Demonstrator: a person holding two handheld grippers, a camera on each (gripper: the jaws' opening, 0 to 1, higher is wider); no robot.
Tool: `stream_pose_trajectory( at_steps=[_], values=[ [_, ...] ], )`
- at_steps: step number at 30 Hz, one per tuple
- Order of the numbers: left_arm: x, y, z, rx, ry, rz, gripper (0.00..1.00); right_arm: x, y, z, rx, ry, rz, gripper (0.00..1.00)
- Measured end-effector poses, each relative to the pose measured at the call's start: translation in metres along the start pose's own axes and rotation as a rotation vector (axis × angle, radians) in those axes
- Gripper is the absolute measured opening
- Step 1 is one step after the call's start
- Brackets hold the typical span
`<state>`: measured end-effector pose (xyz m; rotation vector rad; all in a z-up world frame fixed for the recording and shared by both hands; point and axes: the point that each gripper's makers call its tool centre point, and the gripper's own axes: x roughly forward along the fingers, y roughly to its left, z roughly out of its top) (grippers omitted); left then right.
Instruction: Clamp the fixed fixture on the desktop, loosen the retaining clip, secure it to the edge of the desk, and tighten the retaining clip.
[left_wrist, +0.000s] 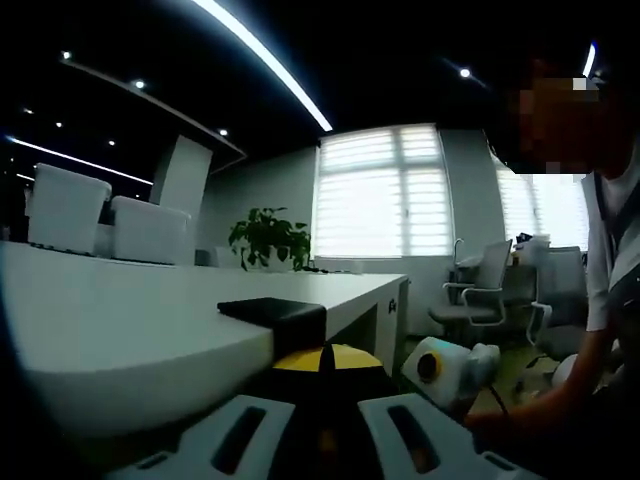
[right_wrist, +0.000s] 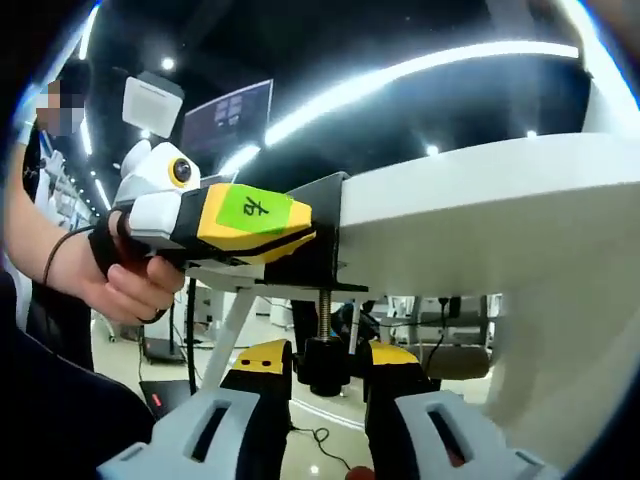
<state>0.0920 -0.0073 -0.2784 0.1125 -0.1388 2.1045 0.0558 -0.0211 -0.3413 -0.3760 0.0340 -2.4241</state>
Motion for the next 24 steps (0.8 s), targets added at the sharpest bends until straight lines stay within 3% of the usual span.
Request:
stream_pose_trajectory(
  at_steps=[2, 6, 12, 18, 22, 24],
  values=[
    [0.0, 0.0, 0.0, -0.002, -0.001, 0.0, 0.01, -0.011, -0.001, -0.001, -0.02, 0.029, -0.043, 0.28],
    [0.0, 0.001, 0.0, -0.005, -0.008, 0.004, 0.01, -0.017, 0.0, 0.005, 0.007, 0.022, -0.088, 0.29],
    [0.0, 0.0, 0.001, -0.012, -0.016, 0.007, 0.01, -0.01, 0.006, -0.004, -0.033, 0.065, -0.119, 0.29],
    [-0.001, -0.002, 0.002, -0.009, -0.019, 0.005, 0.01, -0.002, 0.011, -0.008, -0.111, 0.113, -0.173, 0.37],
    [-0.001, -0.004, 0.003, -0.015, -0.03, 0.004, 0.01, 0.001, 0.006, -0.008, -0.109, 0.115, -0.193, 0.33],
    [-0.001, -0.004, 0.003, -0.017, -0.033, 0.003, 0.01, 0.002, -0.002, -0.008, -0.129, 0.123, -0.226, 0.24]
  ],
)
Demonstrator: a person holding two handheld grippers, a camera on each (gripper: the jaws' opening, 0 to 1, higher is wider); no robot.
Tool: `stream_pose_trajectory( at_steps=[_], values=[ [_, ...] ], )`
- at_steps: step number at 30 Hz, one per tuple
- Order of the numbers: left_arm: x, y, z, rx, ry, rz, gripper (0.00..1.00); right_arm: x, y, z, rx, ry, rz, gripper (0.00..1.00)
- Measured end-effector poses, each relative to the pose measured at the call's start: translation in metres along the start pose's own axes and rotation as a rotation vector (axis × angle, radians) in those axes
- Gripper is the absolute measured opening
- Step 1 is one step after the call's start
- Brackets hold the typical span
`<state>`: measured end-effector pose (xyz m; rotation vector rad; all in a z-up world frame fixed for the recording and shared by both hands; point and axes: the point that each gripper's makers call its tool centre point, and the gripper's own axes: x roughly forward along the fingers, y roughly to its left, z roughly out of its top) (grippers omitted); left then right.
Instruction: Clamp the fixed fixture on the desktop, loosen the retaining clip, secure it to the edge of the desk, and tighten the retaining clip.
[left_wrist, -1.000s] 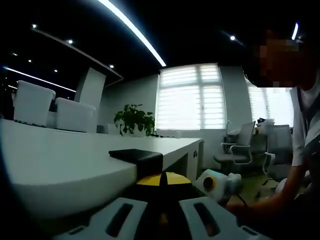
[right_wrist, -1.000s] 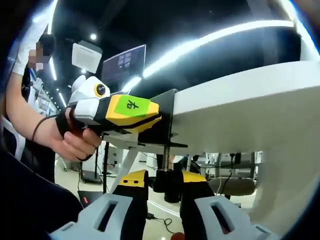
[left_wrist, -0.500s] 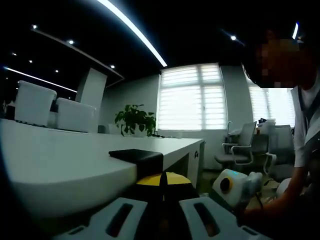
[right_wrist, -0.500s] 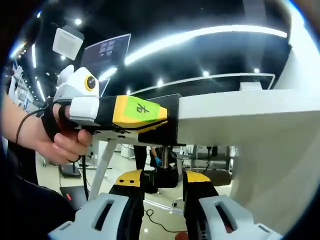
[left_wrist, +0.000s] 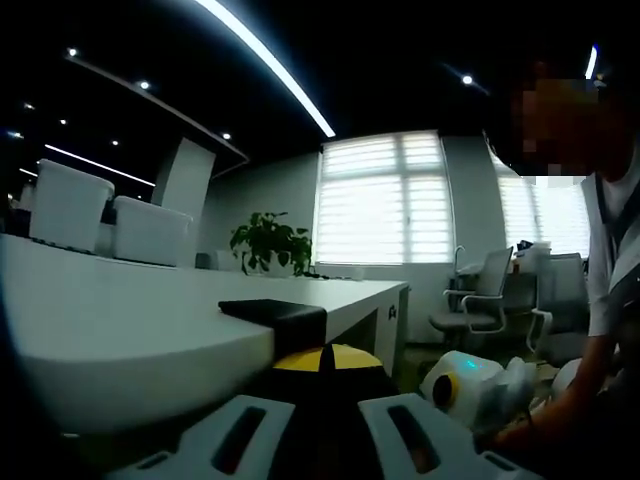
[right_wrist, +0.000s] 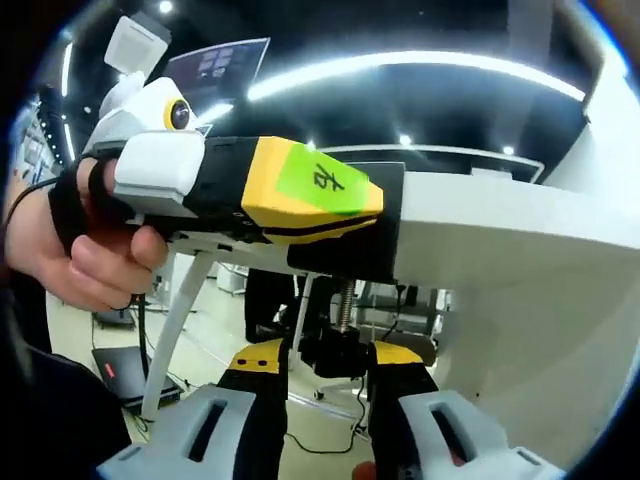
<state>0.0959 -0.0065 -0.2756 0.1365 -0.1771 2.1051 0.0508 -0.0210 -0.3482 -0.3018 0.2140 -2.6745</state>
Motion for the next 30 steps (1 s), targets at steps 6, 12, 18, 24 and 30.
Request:
stream_pose_trajectory(
  at_steps=[6, 12, 18, 24, 30],
  values=[
    [0.001, -0.001, 0.0, -0.005, -0.003, -0.002, 0.01, 0.003, 0.001, -0.001, 0.007, -0.016, 0.057, 0.24],
    [0.003, 0.0, -0.002, -0.016, -0.012, -0.017, 0.01, 0.002, 0.004, 0.0, 0.042, -0.043, 0.215, 0.24],
    [0.003, -0.002, -0.001, -0.022, -0.028, -0.019, 0.01, 0.003, 0.009, 0.001, 0.119, -0.026, 0.386, 0.24],
    [0.002, -0.002, 0.001, -0.013, -0.024, -0.029, 0.01, 0.007, 0.013, 0.001, 0.164, -0.047, 0.439, 0.24],
    [0.003, -0.004, -0.002, -0.014, -0.016, -0.035, 0.01, -0.006, 0.004, -0.002, 0.195, -0.02, 0.343, 0.28]
  ],
)
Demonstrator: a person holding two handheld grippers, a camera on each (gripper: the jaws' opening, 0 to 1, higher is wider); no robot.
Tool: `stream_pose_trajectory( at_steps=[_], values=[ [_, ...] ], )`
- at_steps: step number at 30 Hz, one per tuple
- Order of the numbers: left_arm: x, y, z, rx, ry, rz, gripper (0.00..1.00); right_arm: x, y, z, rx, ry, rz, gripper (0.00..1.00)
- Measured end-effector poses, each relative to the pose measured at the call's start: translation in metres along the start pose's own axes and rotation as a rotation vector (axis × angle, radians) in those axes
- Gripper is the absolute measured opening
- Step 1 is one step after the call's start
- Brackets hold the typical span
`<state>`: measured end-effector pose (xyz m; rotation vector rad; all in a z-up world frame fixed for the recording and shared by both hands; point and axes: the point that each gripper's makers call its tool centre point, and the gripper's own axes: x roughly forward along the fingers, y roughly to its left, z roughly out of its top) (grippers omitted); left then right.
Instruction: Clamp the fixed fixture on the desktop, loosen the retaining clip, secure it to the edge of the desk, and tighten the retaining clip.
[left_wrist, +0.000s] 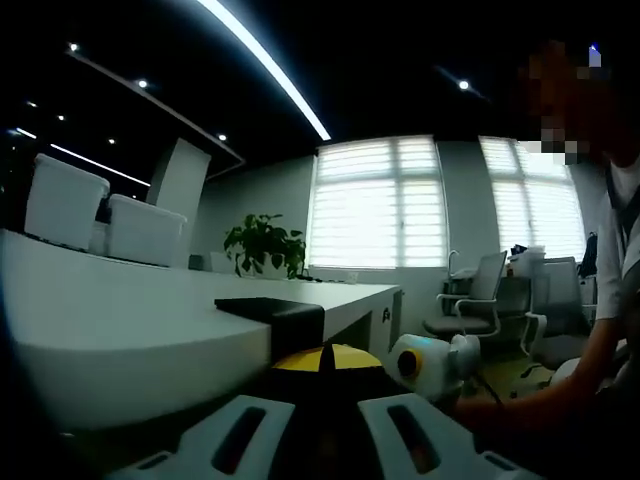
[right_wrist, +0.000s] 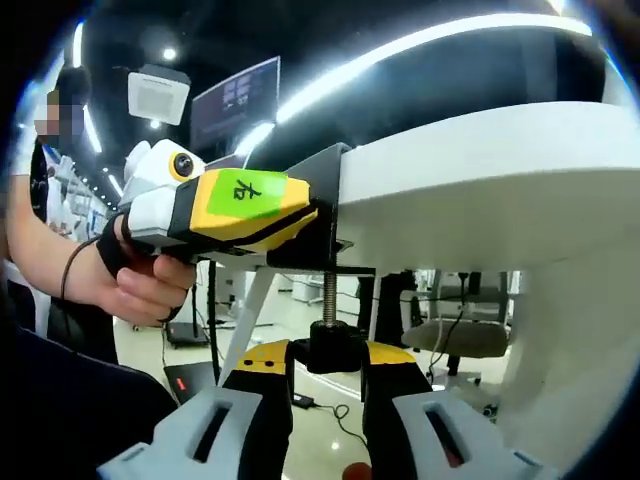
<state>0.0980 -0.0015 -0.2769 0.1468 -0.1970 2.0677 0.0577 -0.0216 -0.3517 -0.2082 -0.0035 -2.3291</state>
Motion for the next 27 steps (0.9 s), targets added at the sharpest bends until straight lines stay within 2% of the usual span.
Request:
stream_pose_trajectory(
  at_steps=[2, 3, 4, 6, 8, 11, 15, 19, 24, 27],
  values=[
    [0.0, 0.0, 0.0, 0.003, 0.002, 0.005, 0.01, -0.01, 0.001, 0.004, 0.0, 0.001, -0.035, 0.37],
    [0.0, 0.0, 0.001, 0.002, 0.002, 0.006, 0.01, -0.004, -0.003, 0.005, -0.003, 0.001, -0.035, 0.38],
    [0.0, 0.001, 0.001, -0.002, 0.0, 0.007, 0.01, 0.0, -0.005, 0.007, -0.009, 0.0, -0.034, 0.38],
    [0.0, 0.001, 0.001, -0.008, -0.001, 0.006, 0.01, 0.001, -0.006, 0.01, -0.056, 0.051, -0.033, 0.38],
    [-0.001, 0.001, 0.001, -0.004, 0.005, 0.004, 0.01, 0.003, -0.008, 0.012, -0.094, 0.071, -0.063, 0.38],
    [-0.001, 0.0, 0.001, -0.002, 0.004, -0.004, 0.01, 0.007, -0.008, 0.009, -0.094, 0.095, -0.14, 0.37],
    [-0.001, 0.001, 0.001, -0.004, -0.009, -0.008, 0.01, 0.003, -0.003, -0.006, -0.08, 0.151, -0.281, 0.37],
    [-0.001, 0.0, 0.002, -0.006, -0.016, -0.005, 0.01, 0.001, -0.005, -0.002, 0.026, 0.07, -0.396, 0.37],
    [-0.001, 0.0, 0.001, 0.006, -0.003, -0.003, 0.01, 0.0, -0.009, -0.005, 0.027, 0.062, -0.423, 0.3],
    [-0.001, 0.001, 0.001, 0.004, -0.004, -0.003, 0.01, -0.003, -0.012, -0.003, 0.069, 0.053, -0.436, 0.25]
  ],
)
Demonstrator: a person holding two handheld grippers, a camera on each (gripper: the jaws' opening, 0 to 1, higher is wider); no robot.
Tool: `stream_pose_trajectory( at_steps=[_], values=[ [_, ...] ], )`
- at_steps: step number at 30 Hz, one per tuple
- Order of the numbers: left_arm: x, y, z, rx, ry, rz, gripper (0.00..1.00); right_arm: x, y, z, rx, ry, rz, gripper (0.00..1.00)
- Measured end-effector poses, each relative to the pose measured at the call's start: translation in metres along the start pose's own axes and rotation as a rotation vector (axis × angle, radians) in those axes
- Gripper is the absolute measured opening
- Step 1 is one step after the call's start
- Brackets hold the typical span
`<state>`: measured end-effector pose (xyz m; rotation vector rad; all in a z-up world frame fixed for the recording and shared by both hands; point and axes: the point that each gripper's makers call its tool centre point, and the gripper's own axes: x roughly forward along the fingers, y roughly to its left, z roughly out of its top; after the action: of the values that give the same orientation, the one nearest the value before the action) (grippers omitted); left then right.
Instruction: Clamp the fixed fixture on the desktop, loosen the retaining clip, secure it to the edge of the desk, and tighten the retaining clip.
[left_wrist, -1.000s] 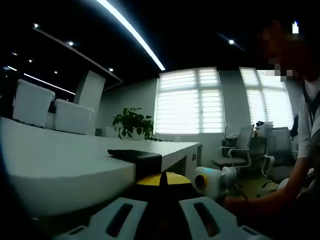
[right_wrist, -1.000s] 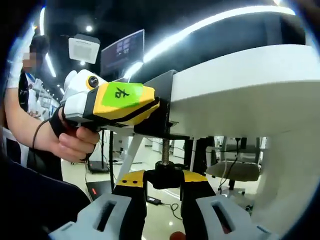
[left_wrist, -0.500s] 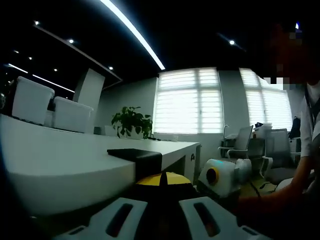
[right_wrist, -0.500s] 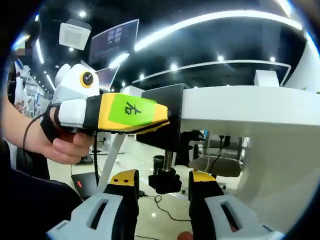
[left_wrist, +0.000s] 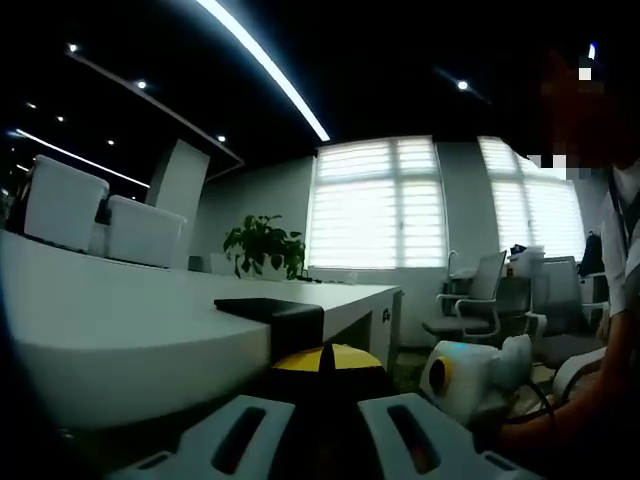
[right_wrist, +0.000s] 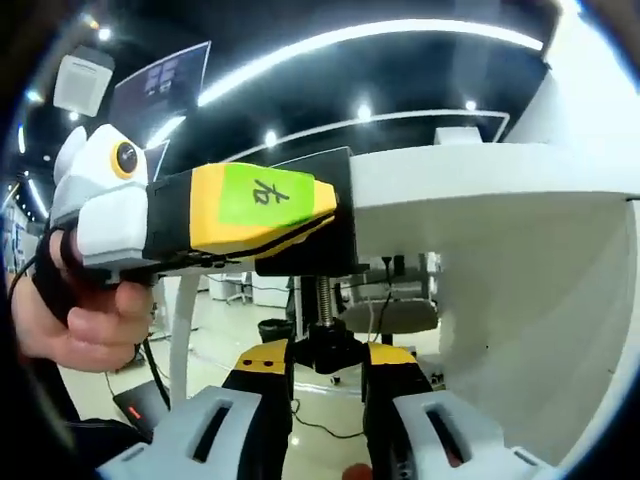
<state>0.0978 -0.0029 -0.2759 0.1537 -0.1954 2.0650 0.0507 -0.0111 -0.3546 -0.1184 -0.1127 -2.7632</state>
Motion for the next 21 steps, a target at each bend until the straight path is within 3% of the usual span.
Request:
stream_pose_trajectory(
  at_steps=[4, 7, 10, 15, 19, 21],
  values=[
    [0.0, 0.001, 0.0, 0.001, -0.005, 0.002, 0.01, 0.001, 0.001, 0.0, -0.017, -0.005, 0.003, 0.25],
    [0.0, 0.001, 0.0, 0.003, -0.003, 0.002, 0.01, 0.001, 0.001, 0.0, -0.044, -0.016, 0.047, 0.24],
    [0.0, 0.001, 0.0, 0.004, 0.001, 0.0, 0.01, 0.002, 0.004, 0.001, -0.182, -0.037, 0.163, 0.24],
    [0.0, 0.0, 0.0, -0.001, -0.002, -0.003, 0.01, 0.001, 0.008, 0.001, -0.144, -0.051, 0.393, 0.24],
    [0.001, 0.0, -0.004, 0.0, 0.018, -0.008, 0.01, 0.004, 0.014, 0.0, -0.131, -0.029, 0.515, 0.24],
    [0.002, 0.0, -0.009, 0.003, 0.03, -0.005, 0.01, 0.008, 0.013, -0.002, -0.129, -0.021, 0.544, 0.24]
  ],
)
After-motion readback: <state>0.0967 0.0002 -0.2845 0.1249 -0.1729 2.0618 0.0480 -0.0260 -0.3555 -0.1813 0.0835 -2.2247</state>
